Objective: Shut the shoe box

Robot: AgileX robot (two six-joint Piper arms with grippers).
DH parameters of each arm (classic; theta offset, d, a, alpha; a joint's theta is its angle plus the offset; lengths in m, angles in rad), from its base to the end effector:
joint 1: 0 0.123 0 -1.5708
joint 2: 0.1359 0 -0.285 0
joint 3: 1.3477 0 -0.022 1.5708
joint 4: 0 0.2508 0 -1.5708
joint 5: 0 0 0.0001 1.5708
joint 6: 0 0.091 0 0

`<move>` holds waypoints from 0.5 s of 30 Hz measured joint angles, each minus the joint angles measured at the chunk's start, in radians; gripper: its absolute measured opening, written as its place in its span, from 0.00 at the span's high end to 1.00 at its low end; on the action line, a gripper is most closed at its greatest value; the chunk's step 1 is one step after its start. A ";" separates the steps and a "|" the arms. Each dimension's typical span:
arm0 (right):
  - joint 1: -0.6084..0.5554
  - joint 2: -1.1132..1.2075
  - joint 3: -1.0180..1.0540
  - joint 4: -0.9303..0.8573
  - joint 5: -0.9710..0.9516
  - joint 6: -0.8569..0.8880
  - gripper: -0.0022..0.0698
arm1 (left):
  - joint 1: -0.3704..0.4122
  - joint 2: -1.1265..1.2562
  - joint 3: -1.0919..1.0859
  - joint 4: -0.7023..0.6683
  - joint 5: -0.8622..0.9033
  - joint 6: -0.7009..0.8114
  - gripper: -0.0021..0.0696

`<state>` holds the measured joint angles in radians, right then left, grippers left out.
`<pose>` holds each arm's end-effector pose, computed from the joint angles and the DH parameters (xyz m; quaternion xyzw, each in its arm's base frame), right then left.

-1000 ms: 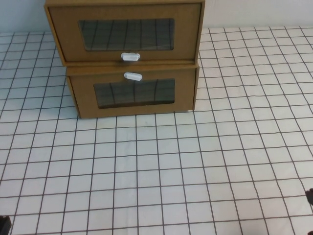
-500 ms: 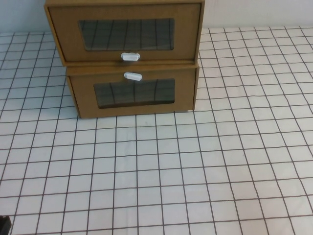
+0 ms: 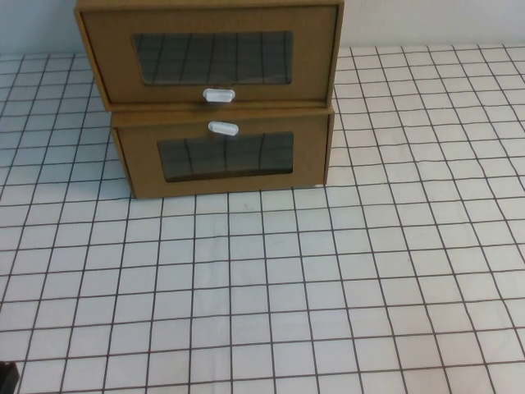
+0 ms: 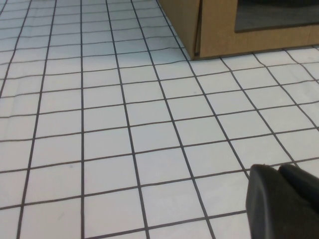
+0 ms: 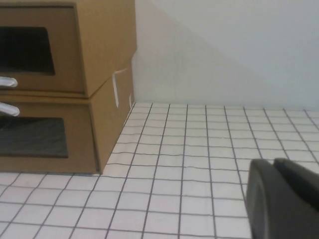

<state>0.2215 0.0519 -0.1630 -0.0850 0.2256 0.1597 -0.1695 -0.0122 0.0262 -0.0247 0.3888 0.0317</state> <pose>0.0516 0.0098 0.2447 -0.0452 0.7150 0.0970 0.6909 0.0513 -0.0096 0.1701 0.0748 0.8059 -0.0509 0.5850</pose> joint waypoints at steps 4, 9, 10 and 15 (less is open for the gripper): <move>0.000 -0.033 0.081 0.085 -0.010 -0.060 0.99 | 0.000 0.000 0.000 0.000 0.000 0.000 0.97; -0.016 -0.060 0.182 0.144 -0.010 -0.182 0.99 | 0.000 0.000 0.000 0.000 0.000 0.000 0.97; -0.027 -0.060 0.186 0.147 -0.005 -0.187 0.99 | 0.000 0.000 0.000 0.000 0.000 0.000 0.97; -0.102 -0.060 0.186 0.146 0.068 -0.198 0.99 | 0.000 0.000 0.000 0.000 0.000 0.000 0.97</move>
<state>0.1194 -0.0079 0.0235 0.0615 0.2937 -0.0387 -0.1695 -0.0122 0.0262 -0.0247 0.3888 0.0317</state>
